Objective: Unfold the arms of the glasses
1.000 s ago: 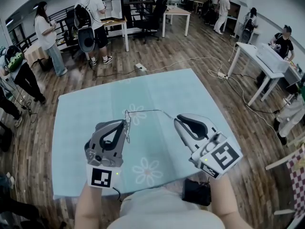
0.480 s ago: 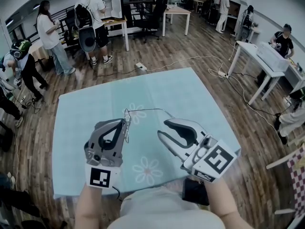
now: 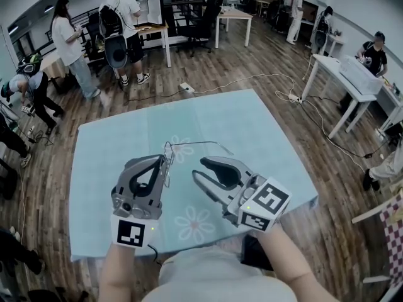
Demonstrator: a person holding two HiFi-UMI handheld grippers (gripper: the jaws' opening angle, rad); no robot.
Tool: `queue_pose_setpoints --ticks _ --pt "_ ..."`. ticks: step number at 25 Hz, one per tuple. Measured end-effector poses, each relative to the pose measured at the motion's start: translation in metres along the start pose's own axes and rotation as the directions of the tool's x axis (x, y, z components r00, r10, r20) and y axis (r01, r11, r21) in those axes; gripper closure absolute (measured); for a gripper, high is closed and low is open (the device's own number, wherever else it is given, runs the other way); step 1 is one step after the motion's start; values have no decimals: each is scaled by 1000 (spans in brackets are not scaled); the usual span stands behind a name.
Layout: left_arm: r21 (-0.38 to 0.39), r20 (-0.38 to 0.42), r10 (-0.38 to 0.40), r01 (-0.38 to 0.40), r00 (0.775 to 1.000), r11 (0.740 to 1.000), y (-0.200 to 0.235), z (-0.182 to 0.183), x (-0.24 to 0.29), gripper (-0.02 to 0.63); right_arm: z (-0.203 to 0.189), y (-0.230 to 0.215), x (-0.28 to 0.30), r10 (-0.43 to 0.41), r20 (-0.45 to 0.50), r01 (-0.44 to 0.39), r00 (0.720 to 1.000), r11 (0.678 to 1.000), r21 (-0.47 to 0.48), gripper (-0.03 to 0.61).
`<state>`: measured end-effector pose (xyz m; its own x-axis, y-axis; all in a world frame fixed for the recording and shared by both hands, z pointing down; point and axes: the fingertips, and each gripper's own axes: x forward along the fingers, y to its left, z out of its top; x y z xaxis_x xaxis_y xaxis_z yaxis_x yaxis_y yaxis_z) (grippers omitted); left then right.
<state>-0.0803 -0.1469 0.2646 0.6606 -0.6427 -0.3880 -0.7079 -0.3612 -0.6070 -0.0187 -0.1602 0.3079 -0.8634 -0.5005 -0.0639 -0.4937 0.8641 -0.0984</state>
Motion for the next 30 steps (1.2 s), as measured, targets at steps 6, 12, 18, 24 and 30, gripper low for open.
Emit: queue_pose_setpoints --ticks 6,12,18,24,30 --pt "-3 5 -3 3 1000 1000 0 0 0 606 -20 -8 20 35 10 -35 999 998 51 443" --pt "-22 13 3 -3 1000 1000 3 4 -1 606 -26 -7 43 53 2 -53 999 998 22 457" --pt "-34 17 7 -7 1000 999 2 5 -2 606 -28 -7 55 59 9 -59 998 998 -27 465" --pt "-40 13 6 -5 1000 999 1 4 -2 606 -25 -7 58 77 13 -77 997 996 -50 476" --pt "-40 16 5 -5 1000 999 -2 3 -5 606 -24 0 58 67 62 -62 996 995 -77 492"
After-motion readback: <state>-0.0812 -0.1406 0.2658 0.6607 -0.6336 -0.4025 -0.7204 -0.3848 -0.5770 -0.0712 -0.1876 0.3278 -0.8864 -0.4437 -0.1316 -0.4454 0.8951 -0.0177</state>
